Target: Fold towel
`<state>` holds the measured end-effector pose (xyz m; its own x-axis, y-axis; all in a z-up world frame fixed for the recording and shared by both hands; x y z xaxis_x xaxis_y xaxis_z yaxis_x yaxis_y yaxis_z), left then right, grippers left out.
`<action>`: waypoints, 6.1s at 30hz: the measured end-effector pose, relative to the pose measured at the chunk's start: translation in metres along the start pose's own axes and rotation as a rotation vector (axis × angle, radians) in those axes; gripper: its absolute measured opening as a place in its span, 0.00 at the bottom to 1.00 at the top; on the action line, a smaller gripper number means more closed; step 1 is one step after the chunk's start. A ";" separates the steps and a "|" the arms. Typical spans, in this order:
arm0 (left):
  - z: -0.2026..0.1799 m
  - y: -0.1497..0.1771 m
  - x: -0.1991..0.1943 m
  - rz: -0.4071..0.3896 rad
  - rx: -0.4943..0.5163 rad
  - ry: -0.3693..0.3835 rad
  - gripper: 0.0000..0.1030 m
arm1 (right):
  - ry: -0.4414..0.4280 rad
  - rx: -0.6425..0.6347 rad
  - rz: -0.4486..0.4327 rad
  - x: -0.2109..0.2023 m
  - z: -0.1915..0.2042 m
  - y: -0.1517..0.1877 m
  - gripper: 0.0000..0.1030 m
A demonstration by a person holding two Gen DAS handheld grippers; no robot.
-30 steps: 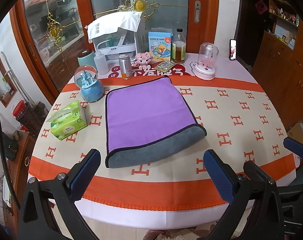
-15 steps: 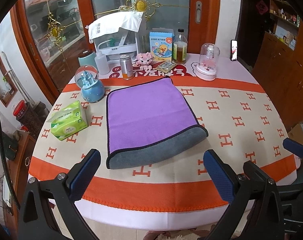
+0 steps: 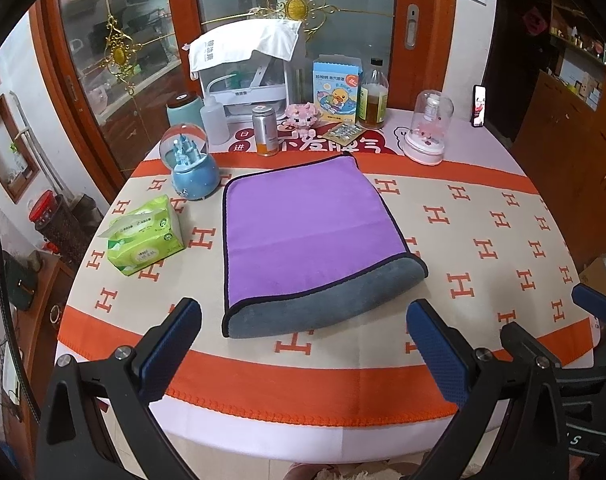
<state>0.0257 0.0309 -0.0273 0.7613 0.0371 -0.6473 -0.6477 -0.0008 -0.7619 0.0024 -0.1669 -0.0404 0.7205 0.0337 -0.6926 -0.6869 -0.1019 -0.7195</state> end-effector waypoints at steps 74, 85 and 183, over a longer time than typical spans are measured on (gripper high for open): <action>0.124 0.061 0.163 0.303 -0.172 0.142 0.86 | -0.351 -0.275 0.254 0.198 0.012 -0.022 0.68; 0.103 0.067 0.194 0.403 -0.105 0.276 0.56 | -0.537 -0.271 0.391 0.240 0.014 -0.015 0.47; 0.080 -0.078 0.280 0.057 0.043 -0.152 0.89 | -0.240 -0.035 0.054 0.309 0.025 -0.159 0.36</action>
<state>0.2873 0.1213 -0.1478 0.7122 0.1885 -0.6762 -0.6931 0.0355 -0.7200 0.3320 -0.1154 -0.1417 0.6368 0.2625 -0.7250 -0.7170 -0.1441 -0.6820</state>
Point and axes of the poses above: each gripper's, at about its wrist camera, not at the fingertips, and x roughly the way its jaws point, z to its left, y to its underside, the point moved 2 cm from there along x, roughly the way its jaws point, and after that the axes turned 12 degrees about -z, right-handed, at the moved point
